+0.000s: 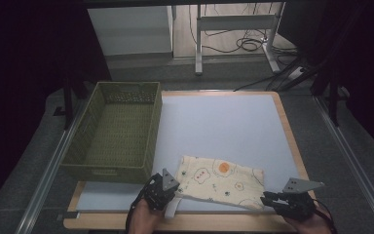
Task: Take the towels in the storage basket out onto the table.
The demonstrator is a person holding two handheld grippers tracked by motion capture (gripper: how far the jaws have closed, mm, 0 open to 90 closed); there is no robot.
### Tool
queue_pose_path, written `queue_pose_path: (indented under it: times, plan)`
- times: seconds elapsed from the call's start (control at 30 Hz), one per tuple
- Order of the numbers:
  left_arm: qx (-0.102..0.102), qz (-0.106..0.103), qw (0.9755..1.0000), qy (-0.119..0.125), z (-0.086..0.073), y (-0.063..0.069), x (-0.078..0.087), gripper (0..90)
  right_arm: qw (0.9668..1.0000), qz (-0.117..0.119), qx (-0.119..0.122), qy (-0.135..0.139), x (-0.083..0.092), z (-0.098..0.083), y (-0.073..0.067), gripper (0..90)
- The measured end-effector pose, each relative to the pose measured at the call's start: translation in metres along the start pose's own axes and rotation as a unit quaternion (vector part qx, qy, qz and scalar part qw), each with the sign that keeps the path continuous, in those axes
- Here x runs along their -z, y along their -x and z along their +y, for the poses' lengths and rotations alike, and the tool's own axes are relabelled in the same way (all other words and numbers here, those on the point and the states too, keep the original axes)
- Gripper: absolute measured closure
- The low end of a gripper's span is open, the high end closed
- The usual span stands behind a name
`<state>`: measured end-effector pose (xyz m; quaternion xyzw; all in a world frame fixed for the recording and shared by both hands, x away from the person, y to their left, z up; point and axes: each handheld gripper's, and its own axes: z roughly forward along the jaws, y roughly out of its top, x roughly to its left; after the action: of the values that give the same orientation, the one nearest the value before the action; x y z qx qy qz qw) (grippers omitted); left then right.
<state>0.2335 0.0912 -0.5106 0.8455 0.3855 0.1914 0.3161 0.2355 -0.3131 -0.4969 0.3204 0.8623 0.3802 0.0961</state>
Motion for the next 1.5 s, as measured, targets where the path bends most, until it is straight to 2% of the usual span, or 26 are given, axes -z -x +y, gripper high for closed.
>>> queue_pose_path:
  times: [0.07, 0.1, 0.17, 0.23, 0.33, 0.37, 0.4, 0.47, 0.63, 0.73, 0.87, 0.97, 1.0, 1.1, 1.17, 1.23, 1.37, 1.4, 1.43, 1.5]
  plan:
    - [-0.001, 0.021, 0.9998, -0.001, 0.002, -0.001, 0.003, 89.8, 1.0, -0.001, 0.002, 0.002, 0.0, 0.002, 0.0, 72.2]
    - [-0.001, 0.021, 0.9998, -0.001, 0.002, -0.001, 0.003, 89.6, 1.0, -0.001, 0.001, 0.003, 0.0, 0.002, 0.001, 71.9]
    - [0.005, 0.019, 0.9993, -0.032, 0.001, -0.002, -0.007, 88.5, 1.0, -0.002, 0.0, 0.003, -0.001, 0.002, 0.002, 71.4]
    - [0.0, 0.033, 0.9986, -0.04, 0.0, -0.001, -0.014, 80.6, 1.0, -0.004, -0.002, 0.003, -0.002, 0.003, 0.004, 69.9]
    - [0.007, 0.03, 0.9991, -0.028, 0.003, -0.002, -0.012, 71.0, 0.9999, -0.01, -0.004, 0.005, -0.001, 0.004, 0.007, 68.4]
    - [0.012, 0.03, 0.9994, -0.015, 0.007, -0.003, -0.008, 71.0, 0.9999, -0.013, -0.005, 0.008, 0.0, 0.005, 0.008, 67.3]
    - [0.014, 0.028, 0.9995, -0.004, 0.014, -0.005, -0.004, 66.4, 0.9997, -0.023, -0.005, 0.012, 0.001, 0.007, 0.013, 65.4]
    - [0.019, 0.027, 0.9994, 0.007, 0.023, -0.008, -0.004, 64.1, 0.9994, -0.033, -0.006, 0.014, 0.001, 0.009, 0.019, 65.0]
    - [0.031, 0.01, 0.9994, 0.014, 0.041, -0.018, -0.022, 61.4, 0.9982, -0.049, -0.024, 0.024, -0.006, 0.014, 0.036, 65.0]
    - [0.037, 0.005, 0.9991, 0.017, 0.046, -0.021, -0.033, 59.6, 0.9973, -0.061, -0.03, 0.027, -0.016, 0.02, 0.044, 64.9]
    - [0.049, 0.012, 0.9986, 0.016, 0.049, -0.027, -0.046, 54.8, 0.9965, -0.062, -0.051, 0.023, -0.035, 0.027, 0.056, 61.4]
    - [0.049, 0.017, 0.9985, 0.018, 0.049, -0.03, -0.05, 53.0, 0.9964, -0.06, -0.06, 0.01, -0.044, 0.029, 0.059, 63.9]
    - [0.054, 0.015, 0.9982, 0.019, 0.051, -0.033, -0.052, 52.3, 0.9968, -0.06, -0.053, -0.007, -0.052, 0.029, 0.06, 82.0]
    - [0.058, 0.017, 0.9979, 0.024, 0.053, -0.036, -0.054, 52.4, 0.9972, -0.058, -0.047, -0.007, -0.05, 0.031, 0.06, 86.1]
    - [0.059, 0.015, 0.9977, 0.031, 0.058, -0.039, -0.058, 52.2, 0.9969, -0.069, -0.039, 0.0, -0.044, 0.037, 0.064, 86.4]
    - [0.061, 0.01, 0.9976, 0.032, 0.061, -0.042, -0.062, 52.7, 0.9967, -0.072, -0.038, 0.003, -0.04, 0.04, 0.069, 86.4]
    - [0.077, -0.018, 0.9963, 0.033, 0.067, -0.052, -0.072, 56.7, 0.9956, -0.087, -0.034, 0.002, -0.04, 0.048, 0.085, 86.3]
    - [0.079, -0.025, 0.996, 0.032, 0.067, -0.055, -0.074, 57.4, 0.9954, -0.089, -0.035, 0.001, -0.041, 0.049, 0.089, 86.3]
    - [0.087, -0.043, 0.9947, 0.034, 0.069, -0.058, -0.078, 59.3, 0.9953, -0.09, -0.035, 0.002, -0.042, 0.05, 0.092, 86.3]
    - [0.08, -0.058, 0.9949, 0.021, 0.071, -0.059, -0.084, 63.5, 0.9955, -0.088, -0.037, 0.002, -0.045, 0.053, 0.098, 86.2]
